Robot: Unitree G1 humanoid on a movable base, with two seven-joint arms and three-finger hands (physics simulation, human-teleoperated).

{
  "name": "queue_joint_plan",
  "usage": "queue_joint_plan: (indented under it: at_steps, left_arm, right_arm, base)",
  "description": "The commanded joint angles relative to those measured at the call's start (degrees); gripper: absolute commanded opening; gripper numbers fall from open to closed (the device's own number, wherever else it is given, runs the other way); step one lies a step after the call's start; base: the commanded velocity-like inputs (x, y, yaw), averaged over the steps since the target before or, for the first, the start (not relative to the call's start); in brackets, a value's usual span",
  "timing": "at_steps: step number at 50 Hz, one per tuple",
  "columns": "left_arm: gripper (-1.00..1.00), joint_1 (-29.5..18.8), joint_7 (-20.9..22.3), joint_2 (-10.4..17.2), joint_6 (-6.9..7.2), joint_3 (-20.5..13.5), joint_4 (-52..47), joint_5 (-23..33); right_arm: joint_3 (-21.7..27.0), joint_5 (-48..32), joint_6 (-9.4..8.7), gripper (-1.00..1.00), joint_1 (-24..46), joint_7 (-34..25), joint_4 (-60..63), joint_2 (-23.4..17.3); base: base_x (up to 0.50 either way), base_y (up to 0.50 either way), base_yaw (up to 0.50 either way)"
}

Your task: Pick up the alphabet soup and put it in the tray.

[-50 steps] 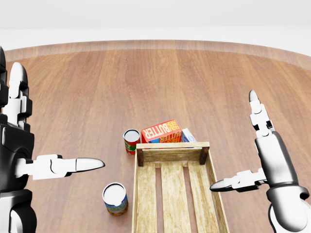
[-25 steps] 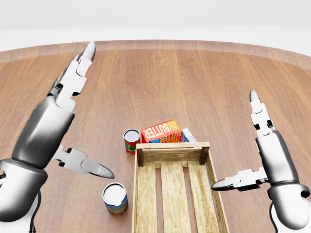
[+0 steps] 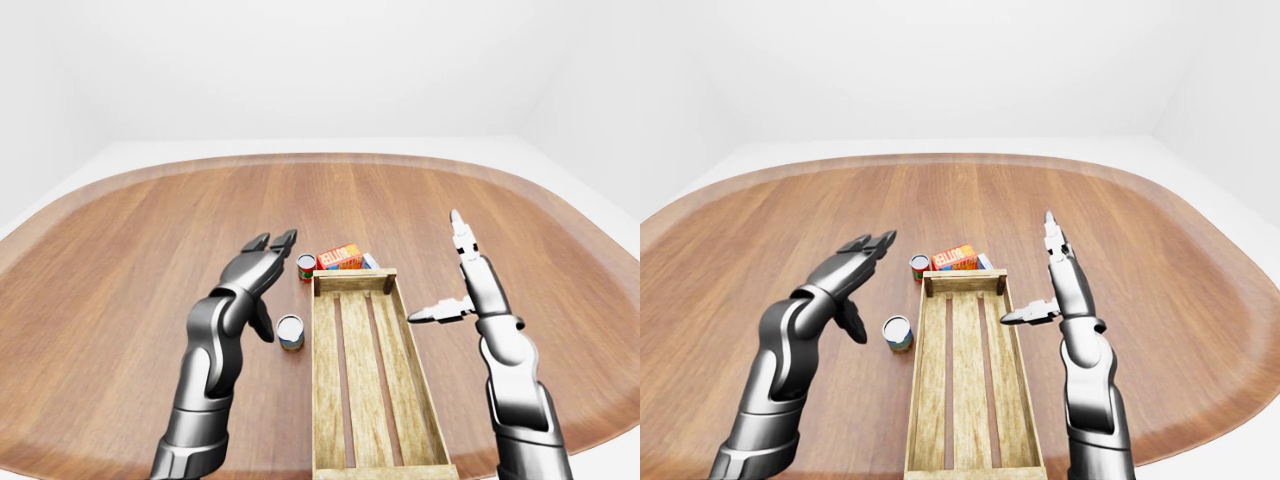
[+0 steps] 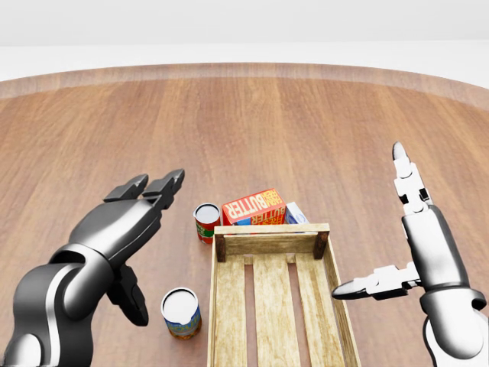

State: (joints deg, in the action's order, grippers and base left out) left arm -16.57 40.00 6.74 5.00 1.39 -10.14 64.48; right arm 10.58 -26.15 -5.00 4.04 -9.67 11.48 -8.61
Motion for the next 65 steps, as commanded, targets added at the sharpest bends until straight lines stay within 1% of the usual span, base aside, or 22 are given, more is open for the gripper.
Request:
queue_joint_plan:
  at_steps: [1, 15, 16, 18, 22, 25, 27, 33, 37, 39, 41, 45, 46, 49, 55, 60, 65]
  left_arm:
    - [1.0, 0.49, 0.0, -2.58, 0.0, 2.17, 5.84, 8.44]
    - [1.0, -0.7, 0.0, -2.78, 0.0, 2.76, 13.19, 9.02]
    - [1.0, -1.48, 0.0, -3.7, 0.0, 2.39, 14.59, 7.9]
    - [1.0, -2.24, 0.0, -3.95, 0.0, 2.43, 16.58, 6.81]
    - [1.0, -2.54, 0.0, -4.22, 0.0, 3.58, 19.39, 5.29]
    - [1.0, -3.03, -1.04, -4.32, 0.0, 3.86, 21.34, 4.16]
    - [1.0, -3.66, -2.67, -4.25, 0.0, 3.85, 23.81, 3.22]
    - [1.0, -4.26, -4.68, -3.98, 0.0, 4.18, 27.36, 1.87]
    - [1.0, -5.61, -7.06, -3.54, 0.0, 4.48, 32.16, 1.58]
    - [1.0, -7.08, -9.06, -3.26, 0.0, 4.29, 35.95, 1.52]
    - [1.0, -8.06, -10.19, -3.12, 0.0, 4.05, 38.17, 0.94]
    - [1.0, -9.41, -13.53, -2.83, 0.0, 4.13, 43.18, 0.21]
    - [1.0, -10.1, -15.15, -2.79, 0.0, 3.98, 45.68, -0.28]
    - [1.0, -11.46, -17.97, -2.51, 0.0, 3.89, 49.85, -1.66]
    - [1.0, -14.24, -22.58, -1.92, 0.0, 3.54, 57.39, -4.72]
    - [1.0, -16.23, -26.32, -2.15, 0.0, 3.7, 63.32, -6.86]
    - [1.0, -18.25, -29.88, -3.04, 0.0, 4.3, 69.55, -8.69]
  right_arm:
    - [-0.2, 0.19, 0.0, 1.0, -0.12, 0.36, -0.48, 0.1]
    - [0.05, 0.45, 0.0, 1.0, -0.17, 0.53, -0.94, 0.02]
    - [0.06, 0.47, 0.0, 1.0, -0.17, 0.59, -1.01, 0.03]
    - [0.01, 0.43, 0.0, 1.0, -0.15, 0.61, -0.98, 0.02]
    - [0.03, 0.53, 0.0, 1.0, -0.18, 0.66, -1.07, 0.01]
    - [-0.03, 0.53, 0.0, 1.0, -0.51, 0.84, -1.15, 0.15]
    - [0.03, 0.53, 0.0, 1.0, -0.46, 0.7, -0.92, 0.1]
    - [-0.04, 0.54, 0.0, 1.0, -0.41, 0.82, -1.15, 0.13]
    - [0.0, 0.59, 0.0, 1.0, -0.22, 0.8, -1.2, 0.07]
    - [0.01, 0.63, 0.0, 1.0, -0.3, 0.75, -1.08, 0.08]
    - [0.09, 0.71, 0.0, 1.0, -0.39, 0.82, -1.23, 0.06]
    - [0.21, 0.91, 0.0, 1.0, -0.46, 0.95, -1.61, 0.02]
    - [0.24, 0.88, 0.0, 1.0, -0.59, 1.0, -1.47, 0.04]
    - [0.32, 1.0, 0.0, 1.0, -0.66, 1.08, -1.75, 0.02]
    - [0.35, 1.14, 0.0, 1.0, -0.69, 1.2, -2.07, 0.02]
    - [0.38, 1.19, 0.0, 1.0, -0.65, 1.18, -2.04, -0.04]
    - [0.6, 1.29, 0.0, 1.0, -0.73, 1.04, -1.9, -0.16]
  base:
    - [0.0, 0.0, 0.0]
    - [0.0, 0.0, 0.0]
    - [0.0, 0.0, 0.0]
    - [0.0, 0.0, 0.0]
    - [0.0, 0.0, 0.0]
    - [0.0, 0.0, 0.0]
    - [0.0, 0.0, 0.0]
    - [0.0, 0.0, 0.0]
    - [0.0, 0.0, 0.0]
    - [0.0, 0.0, 0.0]
    - [0.0, 0.0, 0.0]
    - [0.0, 0.0, 0.0]
    - [0.0, 0.0, 0.0]
    - [0.0, 0.0, 0.0]
    - [0.0, 0.0, 0.0]
    - [0.0, 0.0, 0.0]
    - [0.0, 0.0, 0.0]
